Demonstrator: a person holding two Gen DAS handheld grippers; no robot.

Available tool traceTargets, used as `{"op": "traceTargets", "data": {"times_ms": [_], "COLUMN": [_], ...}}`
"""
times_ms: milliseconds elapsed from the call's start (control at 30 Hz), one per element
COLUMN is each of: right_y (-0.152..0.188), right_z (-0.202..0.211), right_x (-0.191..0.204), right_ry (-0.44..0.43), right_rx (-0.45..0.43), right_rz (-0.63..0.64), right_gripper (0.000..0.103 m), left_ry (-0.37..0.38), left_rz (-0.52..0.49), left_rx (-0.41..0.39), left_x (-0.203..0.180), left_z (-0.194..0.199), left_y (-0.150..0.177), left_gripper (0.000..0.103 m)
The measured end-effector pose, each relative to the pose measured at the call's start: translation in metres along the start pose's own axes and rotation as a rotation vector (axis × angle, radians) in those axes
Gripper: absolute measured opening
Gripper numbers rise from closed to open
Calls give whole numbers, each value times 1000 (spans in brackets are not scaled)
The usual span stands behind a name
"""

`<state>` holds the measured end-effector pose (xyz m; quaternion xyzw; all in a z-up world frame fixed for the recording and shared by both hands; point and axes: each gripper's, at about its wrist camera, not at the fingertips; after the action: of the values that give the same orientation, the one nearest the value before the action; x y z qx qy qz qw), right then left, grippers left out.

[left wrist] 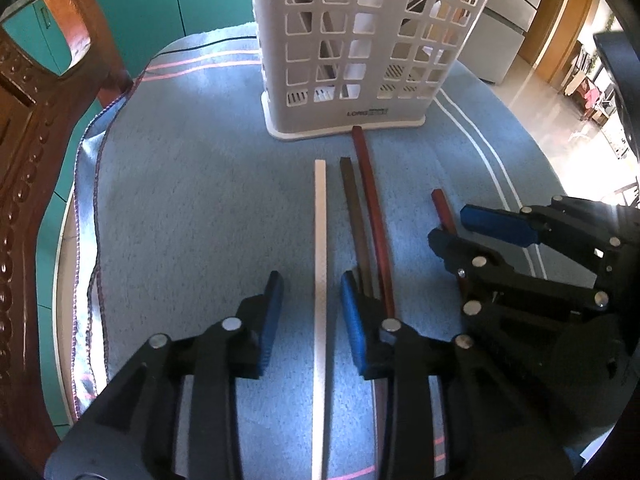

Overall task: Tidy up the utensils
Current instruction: 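Grasp a red-brown chopstick with the right tool while the left tool holds its chopstick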

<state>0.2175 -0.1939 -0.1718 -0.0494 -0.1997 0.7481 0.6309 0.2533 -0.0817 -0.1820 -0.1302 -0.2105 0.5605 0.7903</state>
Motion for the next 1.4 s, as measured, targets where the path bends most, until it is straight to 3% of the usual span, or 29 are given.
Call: {"op": "traceTargets", "data": {"times_ms": [200, 300, 633, 667, 767, 800, 967, 1167, 1400], "right_y": [1, 2, 3, 1, 0, 0, -1, -2, 0], "right_z": [-1, 0, 4, 2, 1, 1, 0, -3, -2], "right_x": [11, 18, 14, 11, 8, 8, 4, 4, 11], "right_ry": [-26, -20, -37, -36, -32, -29, -15, -9, -3], "right_rx": [0, -2, 5, 5, 4, 2, -2, -5, -6], "right_rz": [23, 33, 4, 3, -3, -5, 0, 8, 13], "right_gripper": [16, 14, 15, 16, 19, 20, 25, 25, 25], "left_ry": [8, 9, -15, -20, -51, -56, -45, -19, -25], "left_rz": [9, 3, -21, -21, -16, -13, -12, -30, -38], "left_rx": [-7, -12, -15, -19, -20, -21, -23, -28, -31], "left_x": [2, 3, 0, 0, 3, 4, 8, 5, 4], "left_z": [-3, -3, -3, -3, -5, -7, -9, -7, -7], "left_y": [-3, -1, -2, -3, -4, -4, -6, -4, -4], "left_gripper": [10, 7, 10, 13, 38, 42, 42, 27, 26]}}
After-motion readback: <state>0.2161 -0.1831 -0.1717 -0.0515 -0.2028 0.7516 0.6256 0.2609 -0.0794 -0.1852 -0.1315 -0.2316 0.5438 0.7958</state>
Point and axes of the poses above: each gripper's, at about its wrist camera, not at the fingertips, and z roughly against the way its jaws point, x to its left, y to its underside, and after that the axes turned 14 degrees about -y, right-handed
